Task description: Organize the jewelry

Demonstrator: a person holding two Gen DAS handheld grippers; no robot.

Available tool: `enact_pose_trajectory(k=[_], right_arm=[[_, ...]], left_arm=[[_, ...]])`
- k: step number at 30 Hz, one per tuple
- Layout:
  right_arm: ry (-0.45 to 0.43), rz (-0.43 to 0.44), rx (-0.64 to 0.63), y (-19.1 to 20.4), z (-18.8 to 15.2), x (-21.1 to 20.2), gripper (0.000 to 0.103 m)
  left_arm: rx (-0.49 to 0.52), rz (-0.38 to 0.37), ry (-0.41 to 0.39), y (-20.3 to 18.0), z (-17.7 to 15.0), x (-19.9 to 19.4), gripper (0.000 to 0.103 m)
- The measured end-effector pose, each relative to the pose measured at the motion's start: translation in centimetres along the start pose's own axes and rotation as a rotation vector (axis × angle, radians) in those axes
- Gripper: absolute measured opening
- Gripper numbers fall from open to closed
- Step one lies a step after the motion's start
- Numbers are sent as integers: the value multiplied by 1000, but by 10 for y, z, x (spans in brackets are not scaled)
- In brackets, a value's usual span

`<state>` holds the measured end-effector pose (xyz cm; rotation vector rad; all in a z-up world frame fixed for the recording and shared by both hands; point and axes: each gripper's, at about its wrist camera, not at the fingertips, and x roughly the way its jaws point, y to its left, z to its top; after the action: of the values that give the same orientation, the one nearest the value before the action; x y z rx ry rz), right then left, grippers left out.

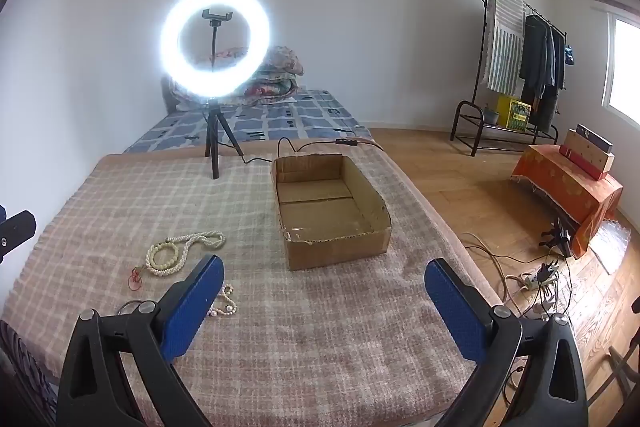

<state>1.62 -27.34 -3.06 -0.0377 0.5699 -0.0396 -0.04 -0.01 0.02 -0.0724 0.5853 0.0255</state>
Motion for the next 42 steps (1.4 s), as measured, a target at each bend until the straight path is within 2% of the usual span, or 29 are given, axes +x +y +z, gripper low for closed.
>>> enact_pose_trajectory(k=[24,27,42], right_arm=[[-1,11,5,0,1,2,102],[0,13,6,-2,1,2,102],[-10,11,6,-3,2,0,102]], left_arm=[[0,-1,-3,0,0,0,103],[0,-2,-4,-11,6,0,103],[3,-1,-8,-15,17,-4,103]])
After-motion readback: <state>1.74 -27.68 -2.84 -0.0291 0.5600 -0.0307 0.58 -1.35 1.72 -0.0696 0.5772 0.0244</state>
